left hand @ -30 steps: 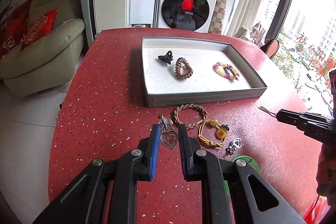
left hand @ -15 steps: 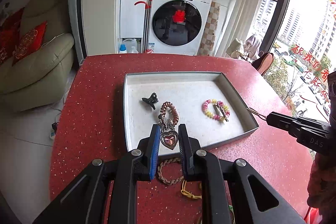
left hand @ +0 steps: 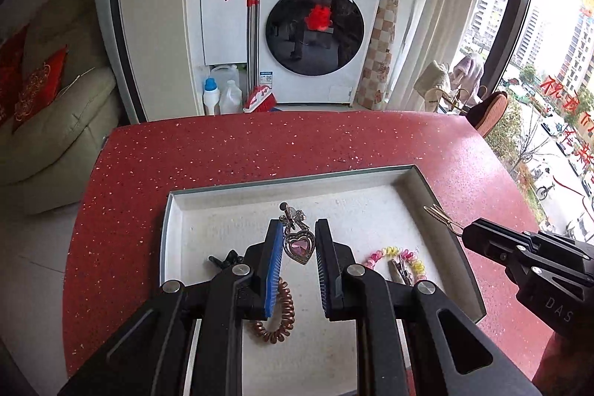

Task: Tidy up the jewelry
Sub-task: 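Carry the heart pendant into the tray while right tool carries the bunny clip, then open the left tool over the tray while the right tool releases the bunny clip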

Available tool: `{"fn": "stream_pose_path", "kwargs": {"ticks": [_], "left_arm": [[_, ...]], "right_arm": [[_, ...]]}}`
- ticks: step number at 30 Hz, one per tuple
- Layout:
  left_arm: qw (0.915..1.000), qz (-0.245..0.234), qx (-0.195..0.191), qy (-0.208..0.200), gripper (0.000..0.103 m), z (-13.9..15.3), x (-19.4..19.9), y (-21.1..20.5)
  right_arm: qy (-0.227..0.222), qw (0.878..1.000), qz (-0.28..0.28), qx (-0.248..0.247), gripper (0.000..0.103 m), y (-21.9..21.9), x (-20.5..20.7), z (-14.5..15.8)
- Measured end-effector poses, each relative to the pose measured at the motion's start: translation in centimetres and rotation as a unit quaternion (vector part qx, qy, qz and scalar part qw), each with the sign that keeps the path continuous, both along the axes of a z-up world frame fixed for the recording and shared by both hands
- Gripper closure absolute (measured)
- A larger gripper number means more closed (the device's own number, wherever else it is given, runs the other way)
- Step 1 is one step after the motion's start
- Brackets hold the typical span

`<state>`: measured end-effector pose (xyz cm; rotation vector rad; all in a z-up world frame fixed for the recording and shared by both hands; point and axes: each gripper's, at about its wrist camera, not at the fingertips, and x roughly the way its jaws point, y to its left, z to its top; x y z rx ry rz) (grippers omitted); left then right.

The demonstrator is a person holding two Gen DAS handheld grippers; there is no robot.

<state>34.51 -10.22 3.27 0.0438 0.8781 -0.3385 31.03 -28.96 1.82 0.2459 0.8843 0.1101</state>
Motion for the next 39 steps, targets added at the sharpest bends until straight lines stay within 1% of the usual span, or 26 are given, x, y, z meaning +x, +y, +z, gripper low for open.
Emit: {"fn": "stream_pose_path", "kwargs": {"ticks": [2,5,8,10,15,20,26,27,29,30,31,35,39], "left_arm": [[0.9999,-0.003,0.014,0.008,0.067,-1.5,0.7,-1.0],[0.9994,-0.007,0.025,0.023,0.067,-3.7,1.1,-2.0],[0.9988,-0.01,0.041,0.026,0.067,-5.3,1.2,-2.7],[0.9983,-0.012,0.051,0.027,0.067,-5.9,1.2,-3.1],[0.9974,-0.012,0.066,0.026,0.066,-6.6,1.3,-3.7],[0.996,-0.007,0.082,0.035,0.066,-7.6,1.4,-3.9],[0.9955,0.003,0.086,0.039,0.066,-7.5,1.4,-3.7],[0.9957,0.005,0.083,0.041,0.066,-7.5,1.4,-3.6],[0.9964,0.008,0.073,0.043,0.066,-7.3,1.3,-3.2],[0.9967,0.009,0.069,0.041,0.066,-7.1,1.2,-3.1],[0.997,0.009,0.067,0.038,0.066,-7.0,1.1,-2.9],[0.9978,0.009,0.06,0.026,0.066,-6.1,0.7,-2.6],[0.9985,0.008,0.053,0.015,0.066,-5.2,0.3,-2.3]], "right_arm": [[0.008,1.0,-0.007,0.001,0.094,-0.2,0.8,-1.1],[0.018,1.0,-0.018,0.006,0.094,-0.6,1.6,-2.6],[0.027,0.999,-0.024,0.002,0.094,-0.6,2.1,-3.9],[0.033,0.999,-0.026,-0.007,0.094,-0.6,2.3,-4.7],[0.044,0.999,-0.03,-0.003,0.094,-0.8,2.3,-5.7],[0.053,0.998,-0.028,-0.006,0.094,-0.5,2.3,-6.4],[0.064,0.998,-0.024,0.007,0.092,-0.3,2.2,-6.7],[0.064,0.998,-0.024,0.014,0.089,-0.5,2.1,-6.6],[0.057,0.997,-0.03,0.03,0.081,-1.0,1.8,-6.2],[0.052,0.997,-0.034,0.037,0.072,-1.2,1.5,-5.9],[0.046,0.997,-0.037,0.044,0.067,-1.4,1.2,-5.6],[0.025,0.997,-0.038,0.054,0.066,-1.5,-0.2,-4.2],[0.013,0.997,-0.043,0.065,0.066,-1.6,-1.5,-3.3]]}}
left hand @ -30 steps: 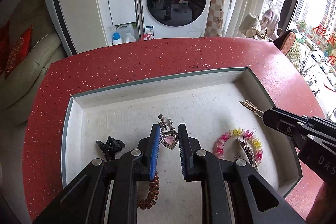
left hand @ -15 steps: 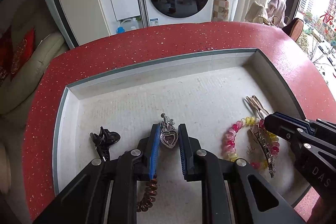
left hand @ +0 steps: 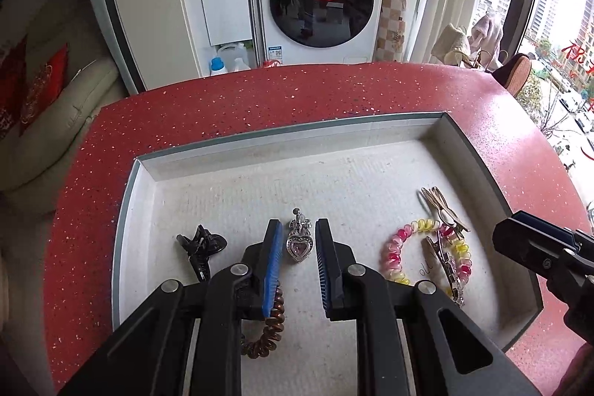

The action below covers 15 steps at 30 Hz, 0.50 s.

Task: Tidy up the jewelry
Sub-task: 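Open the left tool over the tray while the right tool releases the bunny clip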

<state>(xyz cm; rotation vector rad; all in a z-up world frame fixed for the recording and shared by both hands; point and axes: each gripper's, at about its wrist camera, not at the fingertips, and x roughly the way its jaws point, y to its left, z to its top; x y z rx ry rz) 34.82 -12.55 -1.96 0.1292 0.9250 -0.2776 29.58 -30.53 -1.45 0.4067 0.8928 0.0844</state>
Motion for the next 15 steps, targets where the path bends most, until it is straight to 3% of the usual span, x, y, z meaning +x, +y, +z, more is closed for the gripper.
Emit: {"fn": "stream_pose_path", "kwargs": {"ticks": [1,2,3,4,6,9,15], "left_arm": [[1.0,-0.001,-0.003,-0.003,0.064,0.2,-0.2,0.1],[1.0,0.0,-0.004,-0.006,0.054,0.4,-0.3,0.2],[0.9999,0.002,-0.007,-0.01,0.017,0.6,-0.6,0.4],[0.9997,0.008,-0.013,-0.02,0.0,1.0,-0.8,0.7],[0.999,0.01,-0.02,-0.039,0.0,1.8,-1.3,1.1],[0.9991,0.007,-0.019,-0.037,0.0,2.3,-1.5,1.4],[0.9991,0.012,-0.023,-0.035,0.0,3.2,-2.8,2.6]], "right_arm": [[-0.002,1.0,-0.002,0.004,0.066,-0.1,-0.3,0.2],[-0.004,1.0,-0.003,0.009,0.066,-0.1,-0.6,0.4],[-0.004,1.0,-0.002,0.013,0.066,-0.1,-0.8,0.5],[-0.005,1.0,-0.002,0.013,0.066,0.0,-1.0,0.6],[-0.007,1.0,-0.002,0.012,0.065,0.1,-1.4,0.7],[-0.005,1.0,-0.004,0.014,0.062,0.2,-1.9,0.8],[-0.012,1.0,0.0,0.015,0.039,0.7,-3.8,1.3]]}}
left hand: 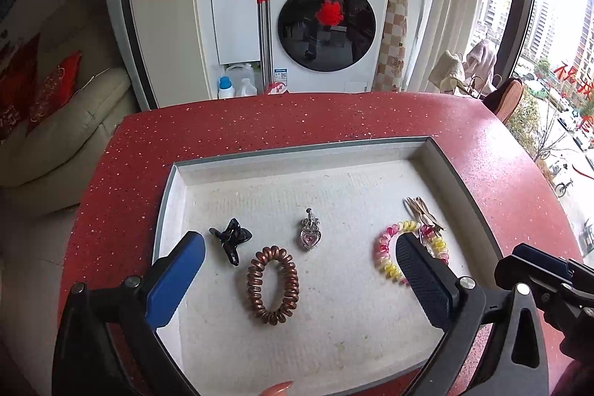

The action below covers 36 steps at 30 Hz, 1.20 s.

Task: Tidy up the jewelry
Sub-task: 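Open the left tool over the tray while the right tool releases the bunny clip, then move the left tool to the braided rope bracelet while right tool approaches the green bangle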

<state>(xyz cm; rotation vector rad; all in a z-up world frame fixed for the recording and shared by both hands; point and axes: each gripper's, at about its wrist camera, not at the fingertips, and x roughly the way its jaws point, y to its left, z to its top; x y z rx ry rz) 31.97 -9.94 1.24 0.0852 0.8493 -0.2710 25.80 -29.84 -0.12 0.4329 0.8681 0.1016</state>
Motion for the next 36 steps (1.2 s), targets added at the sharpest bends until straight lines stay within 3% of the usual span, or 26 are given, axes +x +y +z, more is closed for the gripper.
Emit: {"fn": "stream_pose_path", "kwargs": {"ticks": [4,8,10,20,26,36], "left_arm": [[1.0,0.003,-0.005,0.006,0.0,0.4,-1.3,1.1],[0.9997,0.007,-0.021,0.013,0.0,1.0,-2.7,2.2],[0.9997,0.006,-0.022,0.011,0.0,1.2,-3.7,2.6],[0.9998,0.014,-0.013,-0.002,0.0,1.5,-9.0,5.5],[0.999,0.045,-0.005,-0.002,0.0,0.3,-11.4,8.4],[0.9974,0.045,0.001,0.056,0.0,-4.2,-13.1,10.5]], "right_arm": [[-0.014,1.0,0.011,-0.022,0.021,0.9,-1.5,0.8],[-0.033,0.998,0.018,-0.052,0.015,2.2,-3.6,2.0],[-0.044,0.997,0.021,-0.058,0.0,2.6,-4.7,2.4],[-0.056,0.997,0.042,-0.026,0.0,4.4,-8.9,2.4],[-0.034,0.997,0.053,-0.035,0.0,5.6,-10.9,1.9],[0.03,0.993,0.087,-0.077,0.0,8.2,-14.5,-1.7]]}}
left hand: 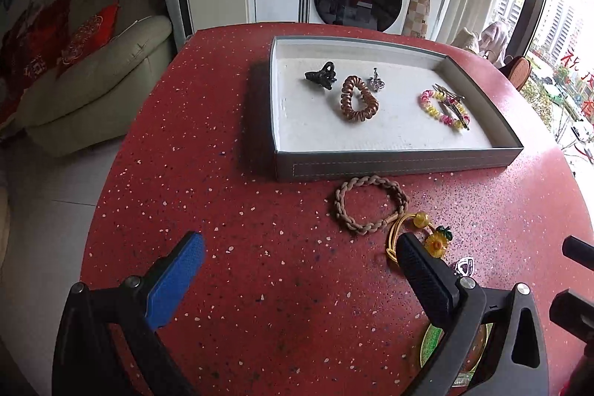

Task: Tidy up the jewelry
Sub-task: 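Move the left tool to the braided rope bracelet while right tool approaches the green bangle, then grasp the braided rope bracelet with left tool while right grasps the green bangle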

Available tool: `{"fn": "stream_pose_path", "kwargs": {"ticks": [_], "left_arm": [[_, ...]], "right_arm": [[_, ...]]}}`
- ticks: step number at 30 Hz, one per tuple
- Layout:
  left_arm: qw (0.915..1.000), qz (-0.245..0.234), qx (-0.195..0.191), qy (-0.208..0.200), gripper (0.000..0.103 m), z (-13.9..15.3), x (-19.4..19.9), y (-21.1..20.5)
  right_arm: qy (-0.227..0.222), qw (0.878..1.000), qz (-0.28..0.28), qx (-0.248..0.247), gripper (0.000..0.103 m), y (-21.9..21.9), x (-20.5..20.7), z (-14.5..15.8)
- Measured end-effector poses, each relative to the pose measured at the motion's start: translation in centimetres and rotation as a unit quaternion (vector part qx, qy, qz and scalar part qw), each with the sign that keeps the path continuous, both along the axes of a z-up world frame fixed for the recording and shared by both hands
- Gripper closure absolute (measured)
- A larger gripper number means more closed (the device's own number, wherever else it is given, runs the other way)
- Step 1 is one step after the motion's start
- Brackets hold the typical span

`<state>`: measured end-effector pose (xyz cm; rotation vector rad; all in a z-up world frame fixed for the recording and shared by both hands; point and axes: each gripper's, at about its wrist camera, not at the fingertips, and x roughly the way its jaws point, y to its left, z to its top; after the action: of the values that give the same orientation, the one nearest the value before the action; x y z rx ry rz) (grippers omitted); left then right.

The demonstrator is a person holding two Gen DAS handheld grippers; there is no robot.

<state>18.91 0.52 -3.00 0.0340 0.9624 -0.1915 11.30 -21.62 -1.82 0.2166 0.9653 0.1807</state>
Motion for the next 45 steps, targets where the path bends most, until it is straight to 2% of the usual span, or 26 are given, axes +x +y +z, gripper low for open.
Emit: {"fn": "stream_pose_path", "kwargs": {"ticks": [7,20,24,28,35,41,42,43,44,45], "left_arm": [[0.9993,0.025,-0.016,0.021,0.0,-0.9,1.3,0.6],[0.9976,0.054,0.001,0.042,0.0,-2.7,3.2,-0.7],[0.9972,0.061,0.004,0.043,0.0,-3.0,3.5,-0.9],[0.9972,0.061,0.021,0.038,0.001,-3.0,3.7,-1.4],[0.9985,0.038,0.032,0.024,0.017,-2.5,3.1,-2.5],[0.9992,0.015,0.03,0.024,0.034,-2.2,3.0,-3.4],[0.9992,0.01,0.029,0.024,0.042,-2.1,3.0,-3.6],[0.9993,0.004,0.03,0.022,0.055,-2.0,2.9,-3.8],[0.9993,-0.002,0.031,0.021,0.06,-2.0,2.9,-3.9],[0.9992,-0.007,0.032,0.022,0.071,-2.0,2.9,-4.0]], "right_arm": [[0.035,0.999,-0.002,-0.013,0.0,0.9,-0.9,-2.4],[0.046,0.998,-0.004,-0.046,0.001,2.1,-0.1,-3.4],[0.043,0.997,0.003,-0.061,0.011,2.8,0.3,-3.6],[0.045,0.997,0.017,-0.068,0.026,3.7,0.6,-4.0],[0.026,0.99,0.052,-0.132,0.04,5.9,0.2,-4.1],[0.024,0.989,0.066,-0.127,0.059,6.1,-0.2,-4.0],[0.023,0.989,0.067,-0.128,0.064,6.1,-0.2,-4.0],[0.023,0.989,0.068,-0.128,0.07,6.1,-0.2,-3.9],[0.023,0.989,0.069,-0.127,0.074,6.1,-0.2,-3.9],[0.023,0.989,0.07,-0.126,0.082,6.1,-0.2,-3.9]]}}
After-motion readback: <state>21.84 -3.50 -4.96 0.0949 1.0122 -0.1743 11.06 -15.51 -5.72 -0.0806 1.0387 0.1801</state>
